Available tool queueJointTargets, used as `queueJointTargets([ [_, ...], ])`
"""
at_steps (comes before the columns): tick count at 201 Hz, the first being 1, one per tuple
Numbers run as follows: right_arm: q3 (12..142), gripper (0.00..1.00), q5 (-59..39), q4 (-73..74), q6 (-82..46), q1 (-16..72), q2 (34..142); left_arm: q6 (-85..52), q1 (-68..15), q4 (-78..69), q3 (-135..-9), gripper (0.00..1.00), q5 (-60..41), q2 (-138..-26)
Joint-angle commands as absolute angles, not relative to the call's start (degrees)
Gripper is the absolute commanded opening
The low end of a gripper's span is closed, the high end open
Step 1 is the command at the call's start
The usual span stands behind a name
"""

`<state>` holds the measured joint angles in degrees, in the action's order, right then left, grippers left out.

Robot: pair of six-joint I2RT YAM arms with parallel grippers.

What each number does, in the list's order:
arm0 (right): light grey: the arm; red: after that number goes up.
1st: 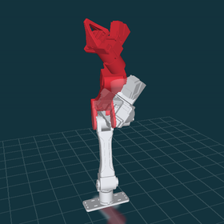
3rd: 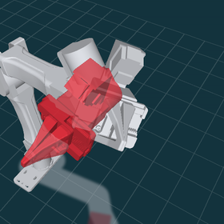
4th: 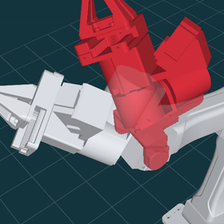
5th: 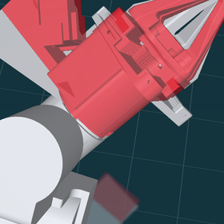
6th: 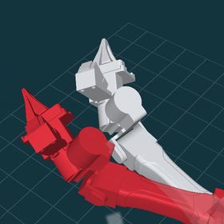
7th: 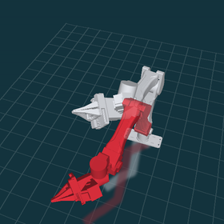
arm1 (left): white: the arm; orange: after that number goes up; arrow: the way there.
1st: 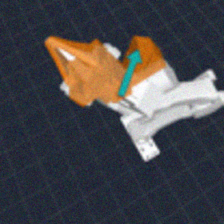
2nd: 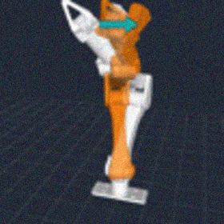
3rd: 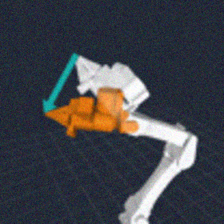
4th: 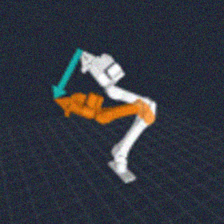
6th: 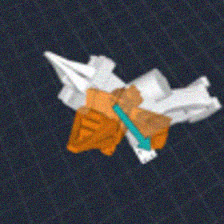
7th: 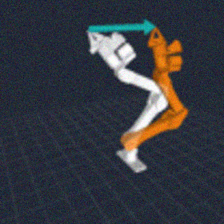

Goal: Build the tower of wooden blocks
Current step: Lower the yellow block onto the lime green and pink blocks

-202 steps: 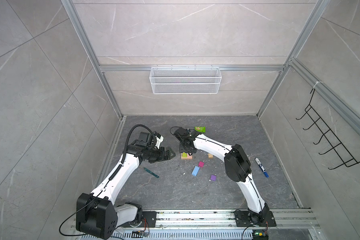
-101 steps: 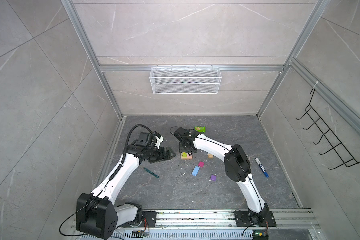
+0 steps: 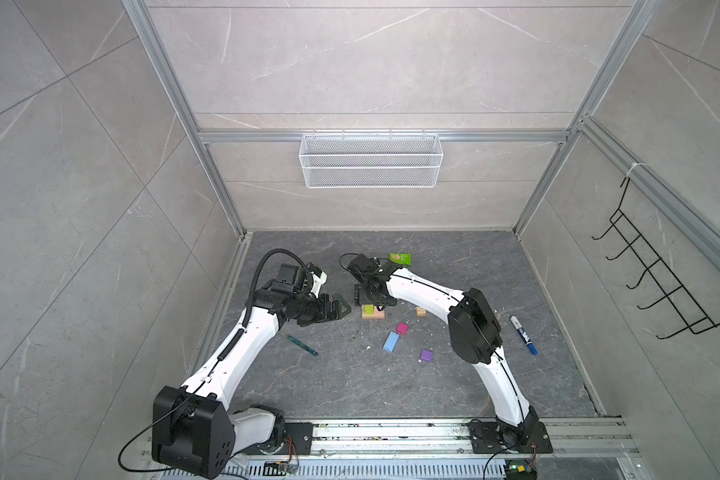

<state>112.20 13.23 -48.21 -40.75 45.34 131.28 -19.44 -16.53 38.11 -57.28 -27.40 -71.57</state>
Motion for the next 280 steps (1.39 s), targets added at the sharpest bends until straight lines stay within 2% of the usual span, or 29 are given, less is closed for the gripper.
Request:
queueJointTargets([
  [1,113.2,0.86,12.4,-49.0,-40.3,45.2,130.6,-18.6,-17.0,37.4,-57.5,1.0,-28.4,-70.7],
  [201,114.6,0.77,9.8,-49.0,-39.3,44.1,134.3,-18.6,-16.9,37.4,-57.4,1.0,-28.2,-70.7],
  [280,115.0,0.71,10.0,-49.5,-38.8,44.1,134.7,-18.6,-17.1,37.4,-57.3,1.0,-28.0,-70.5],
])
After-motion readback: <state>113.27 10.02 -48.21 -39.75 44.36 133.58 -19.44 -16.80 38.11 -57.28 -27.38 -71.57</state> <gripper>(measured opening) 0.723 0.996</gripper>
